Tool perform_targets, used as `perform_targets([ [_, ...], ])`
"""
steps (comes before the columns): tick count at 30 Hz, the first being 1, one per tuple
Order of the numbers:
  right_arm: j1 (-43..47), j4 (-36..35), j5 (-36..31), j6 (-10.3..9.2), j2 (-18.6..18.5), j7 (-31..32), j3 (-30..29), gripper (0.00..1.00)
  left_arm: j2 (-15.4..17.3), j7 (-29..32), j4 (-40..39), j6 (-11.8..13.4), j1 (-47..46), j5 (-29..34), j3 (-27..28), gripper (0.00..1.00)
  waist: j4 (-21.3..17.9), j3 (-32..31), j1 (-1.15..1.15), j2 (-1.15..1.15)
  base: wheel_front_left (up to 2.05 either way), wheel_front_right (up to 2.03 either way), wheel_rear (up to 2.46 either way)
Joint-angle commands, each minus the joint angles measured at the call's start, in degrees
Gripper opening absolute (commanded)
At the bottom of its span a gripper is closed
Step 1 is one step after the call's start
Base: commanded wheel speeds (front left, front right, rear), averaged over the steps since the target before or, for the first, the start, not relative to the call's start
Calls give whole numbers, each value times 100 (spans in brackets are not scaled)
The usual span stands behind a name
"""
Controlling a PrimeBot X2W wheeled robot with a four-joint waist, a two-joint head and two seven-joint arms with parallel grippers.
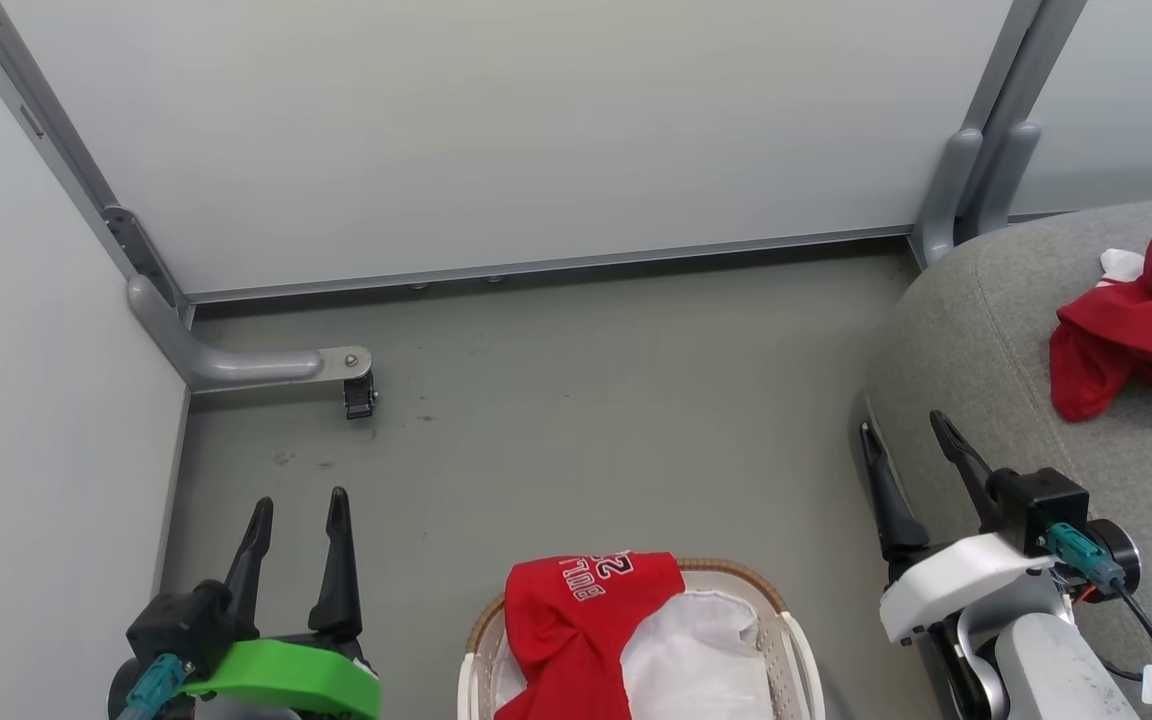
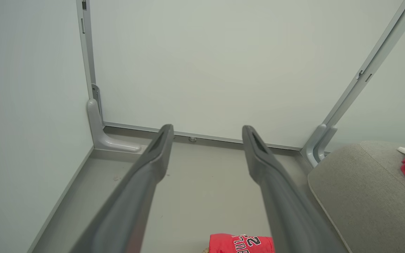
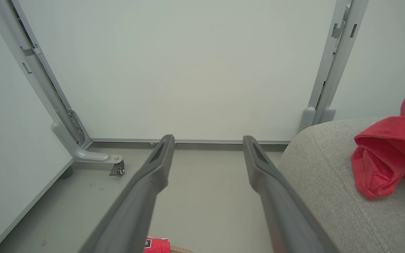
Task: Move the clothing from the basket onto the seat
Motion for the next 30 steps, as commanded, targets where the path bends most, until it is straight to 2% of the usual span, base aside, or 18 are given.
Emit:
perform_targets([
  [1,74,-20,27,-6,-23,-30,2,100,5,-3,1,-9,84,26,4,100,-6,-14,0,0,0,0,0],
  [30,41,-53,140,-6,-23,-30,75,100,4,-3,88,-37,48,179,-184,100,-48,16,0,0,0,0,0],
])
